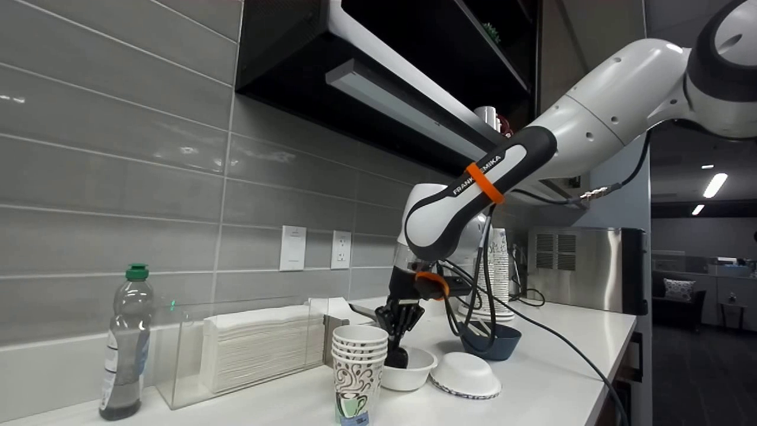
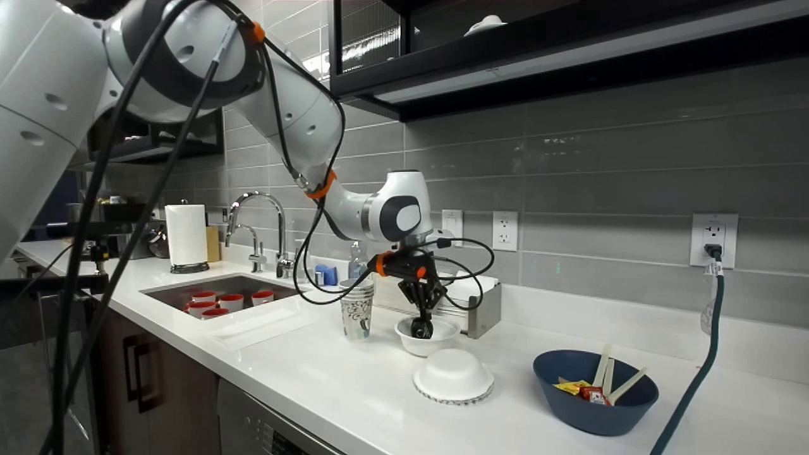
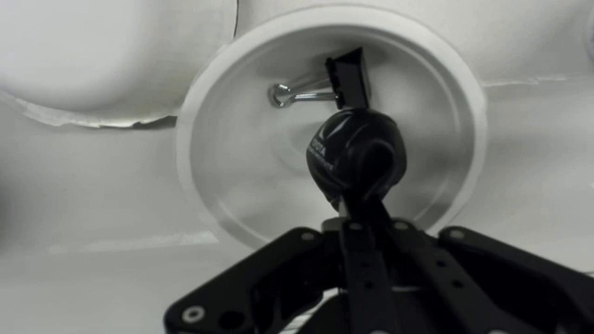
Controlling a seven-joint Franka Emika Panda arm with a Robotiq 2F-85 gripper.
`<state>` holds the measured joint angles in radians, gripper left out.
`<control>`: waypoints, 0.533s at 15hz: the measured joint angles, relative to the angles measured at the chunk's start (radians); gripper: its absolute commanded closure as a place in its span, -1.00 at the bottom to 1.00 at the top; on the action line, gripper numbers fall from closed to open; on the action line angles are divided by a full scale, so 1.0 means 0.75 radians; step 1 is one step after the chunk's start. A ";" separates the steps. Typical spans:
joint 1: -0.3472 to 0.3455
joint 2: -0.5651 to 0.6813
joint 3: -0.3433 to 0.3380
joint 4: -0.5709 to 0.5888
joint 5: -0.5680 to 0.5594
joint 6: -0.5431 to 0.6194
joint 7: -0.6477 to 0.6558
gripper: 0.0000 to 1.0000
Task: Pick up the round black object from the white bowl and put it in the blue bowl
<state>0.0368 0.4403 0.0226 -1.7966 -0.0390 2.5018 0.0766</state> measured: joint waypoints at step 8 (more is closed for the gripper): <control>-0.063 -0.338 -0.173 -0.210 -0.003 0.158 0.149 0.96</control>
<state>-0.0106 0.1866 -0.1075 -1.9539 -0.0409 2.6199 0.1883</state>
